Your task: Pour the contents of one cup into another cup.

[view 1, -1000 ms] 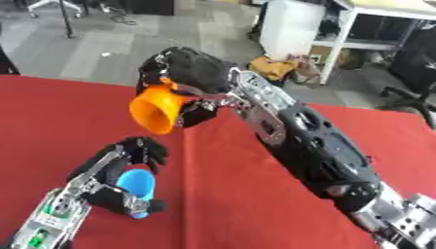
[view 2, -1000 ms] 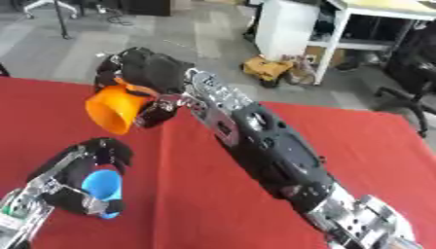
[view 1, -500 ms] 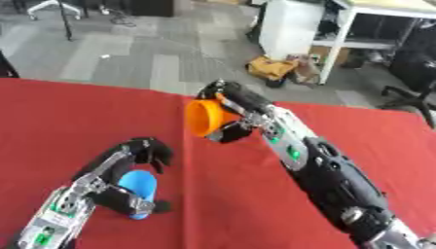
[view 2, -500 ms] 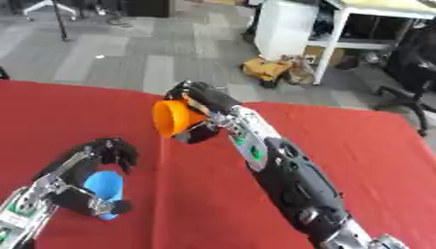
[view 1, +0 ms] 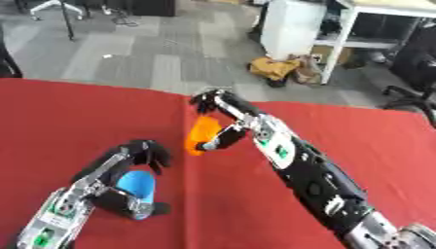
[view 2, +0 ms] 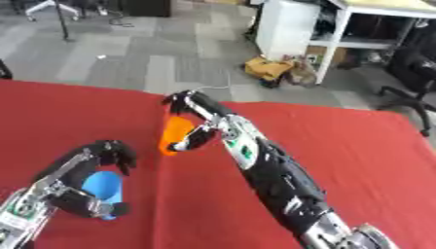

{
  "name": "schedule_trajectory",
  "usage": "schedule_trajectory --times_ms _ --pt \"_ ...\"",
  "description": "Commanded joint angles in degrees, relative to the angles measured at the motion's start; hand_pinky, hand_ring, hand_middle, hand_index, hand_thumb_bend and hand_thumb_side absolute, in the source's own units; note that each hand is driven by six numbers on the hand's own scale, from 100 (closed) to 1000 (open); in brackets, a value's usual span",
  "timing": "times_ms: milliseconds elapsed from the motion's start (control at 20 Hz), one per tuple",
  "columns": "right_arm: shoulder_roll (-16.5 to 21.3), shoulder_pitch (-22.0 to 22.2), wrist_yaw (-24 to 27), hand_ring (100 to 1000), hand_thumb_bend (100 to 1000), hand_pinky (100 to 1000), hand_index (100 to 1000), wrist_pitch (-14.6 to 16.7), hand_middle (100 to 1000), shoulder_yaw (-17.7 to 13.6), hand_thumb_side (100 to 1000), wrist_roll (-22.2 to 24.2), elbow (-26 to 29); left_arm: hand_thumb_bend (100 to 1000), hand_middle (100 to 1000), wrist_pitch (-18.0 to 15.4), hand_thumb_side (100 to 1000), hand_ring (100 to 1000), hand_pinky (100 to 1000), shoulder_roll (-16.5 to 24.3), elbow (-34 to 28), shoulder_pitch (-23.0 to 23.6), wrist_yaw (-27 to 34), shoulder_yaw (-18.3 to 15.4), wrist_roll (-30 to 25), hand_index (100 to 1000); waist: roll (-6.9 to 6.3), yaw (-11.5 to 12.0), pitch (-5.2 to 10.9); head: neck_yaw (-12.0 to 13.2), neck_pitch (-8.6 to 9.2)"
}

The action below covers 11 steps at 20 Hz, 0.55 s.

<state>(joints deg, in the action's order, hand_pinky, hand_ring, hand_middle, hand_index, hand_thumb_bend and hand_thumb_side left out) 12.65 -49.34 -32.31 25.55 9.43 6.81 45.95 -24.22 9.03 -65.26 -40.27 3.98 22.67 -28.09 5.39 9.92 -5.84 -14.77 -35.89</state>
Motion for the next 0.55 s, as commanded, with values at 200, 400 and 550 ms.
schedule_trajectory --times_ms 200,400,550 --pt "1.9 -1.7 7.0 677 661 703 873 1.6 679 0.0 100 1.8 -1.1 717 654 -0.2 100 655 573 -0.1 -0.5 -0.8 -0.2 -0.5 0.1 759 -0.28 0.1 0.98 0.0 0.07" --pt "4.5 -3.0 11.1 679 654 708 881 0.6 690 0.8 100 1.9 3.3 717 654 0.0 100 656 574 0.2 -0.3 -0.8 -0.2 -0.9 0.5 759 -0.19 -0.1 1.37 0.0 0.02" --pt "7.0 -3.8 14.1 682 648 713 888 0.0 696 1.7 100 1.4 7.9 718 655 0.0 100 657 574 0.5 -0.2 -0.6 -0.3 -1.2 0.7 759 -0.06 -0.4 1.64 0.1 -0.01"
